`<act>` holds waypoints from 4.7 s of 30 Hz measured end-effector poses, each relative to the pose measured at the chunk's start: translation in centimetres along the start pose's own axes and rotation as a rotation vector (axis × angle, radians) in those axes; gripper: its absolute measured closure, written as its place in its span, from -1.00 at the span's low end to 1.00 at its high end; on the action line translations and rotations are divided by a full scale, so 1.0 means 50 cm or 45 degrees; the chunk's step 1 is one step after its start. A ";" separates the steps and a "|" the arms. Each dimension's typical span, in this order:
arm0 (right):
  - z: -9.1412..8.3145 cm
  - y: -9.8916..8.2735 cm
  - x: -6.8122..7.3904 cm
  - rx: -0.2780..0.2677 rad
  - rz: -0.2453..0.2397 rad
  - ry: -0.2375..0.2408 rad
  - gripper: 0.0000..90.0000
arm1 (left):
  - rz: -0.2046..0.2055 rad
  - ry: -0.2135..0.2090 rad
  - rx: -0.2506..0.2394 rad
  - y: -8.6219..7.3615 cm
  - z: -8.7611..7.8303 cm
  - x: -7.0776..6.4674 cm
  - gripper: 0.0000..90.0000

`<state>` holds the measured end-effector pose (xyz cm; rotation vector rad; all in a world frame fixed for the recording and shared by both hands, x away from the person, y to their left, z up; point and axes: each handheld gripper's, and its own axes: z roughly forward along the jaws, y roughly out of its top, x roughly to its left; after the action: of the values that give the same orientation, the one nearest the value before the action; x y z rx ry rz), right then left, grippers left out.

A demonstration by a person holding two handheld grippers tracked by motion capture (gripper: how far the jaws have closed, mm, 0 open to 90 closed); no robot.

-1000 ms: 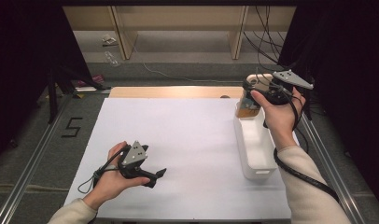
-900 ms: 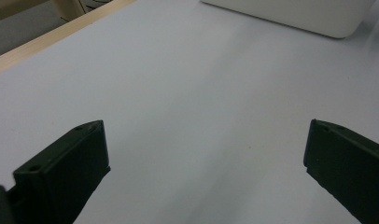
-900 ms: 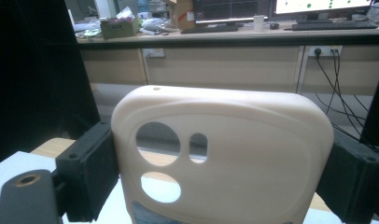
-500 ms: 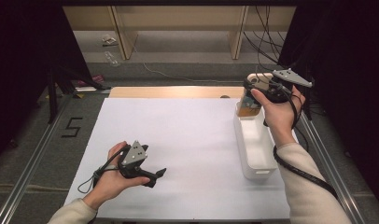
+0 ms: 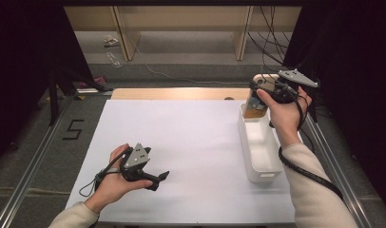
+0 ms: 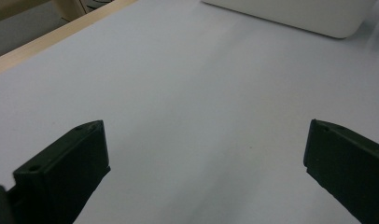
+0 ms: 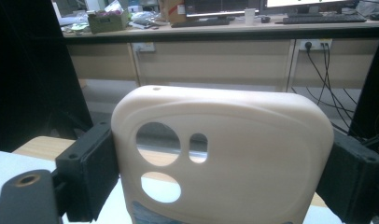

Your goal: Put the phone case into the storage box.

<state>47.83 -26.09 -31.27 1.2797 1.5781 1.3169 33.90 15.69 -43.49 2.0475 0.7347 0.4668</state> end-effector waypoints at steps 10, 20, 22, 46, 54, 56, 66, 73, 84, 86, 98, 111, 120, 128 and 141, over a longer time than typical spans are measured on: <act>0.008 0.002 -0.004 0.008 0.004 -0.012 -0.72 | 0.000 0.001 0.000 0.000 0.000 0.000 -1.00; 0.016 0.001 -0.009 0.016 0.000 -0.024 -0.72 | 0.000 -0.001 0.003 0.000 0.000 0.000 -1.00; 0.018 0.001 -0.010 0.019 0.001 -0.027 -0.72 | 0.000 0.001 0.000 0.000 0.000 0.000 -1.00; 0.041 0.002 -0.016 0.037 -0.010 -0.051 -0.72 | -0.003 -0.004 0.003 0.000 0.001 0.000 -1.00; 0.048 0.002 -0.019 0.041 -0.013 -0.054 -0.72 | -0.004 -0.004 0.004 -0.001 0.002 0.000 -1.00; 0.049 0.002 -0.020 0.044 -0.013 -0.059 -0.72 | -0.001 -0.005 0.002 0.000 0.001 0.000 -1.00; 0.056 -0.005 -0.029 0.057 -0.003 -0.066 -0.72 | 0.001 -0.005 0.005 -0.001 0.002 0.000 -1.00; 0.064 -0.007 -0.029 0.064 -0.001 -0.070 -0.72 | 0.000 -0.004 0.004 0.000 0.002 0.001 -1.00; 0.067 -0.004 -0.031 0.066 -0.001 -0.067 -0.72 | 0.001 -0.005 0.004 0.000 0.002 0.001 -1.00; 0.068 -0.004 -0.032 0.066 -0.003 -0.070 -0.72 | 0.000 -0.005 0.003 -0.001 0.003 0.001 -1.00; 0.075 -0.010 -0.037 0.082 0.002 -0.082 -0.72 | 0.001 -0.006 0.002 0.000 0.002 0.001 -1.00; 0.083 -0.010 -0.037 0.086 -0.003 -0.088 -0.72 | 0.001 -0.007 0.002 0.000 0.002 0.000 -1.00; 0.090 -0.009 -0.039 0.090 -0.012 -0.096 -0.72 | 0.001 -0.008 0.002 0.000 0.002 0.000 -1.00; 0.095 -0.011 -0.040 0.095 -0.015 -0.099 -0.72 | 0.002 -0.007 0.002 0.000 0.002 0.000 -1.00; 0.105 -0.016 -0.040 0.105 -0.022 -0.100 -0.72 | 0.002 -0.009 0.002 0.000 0.003 0.000 -1.00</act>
<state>53.05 -26.59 -33.42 1.3485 1.5996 1.1871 33.99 15.61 -43.57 2.0501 0.7297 0.4593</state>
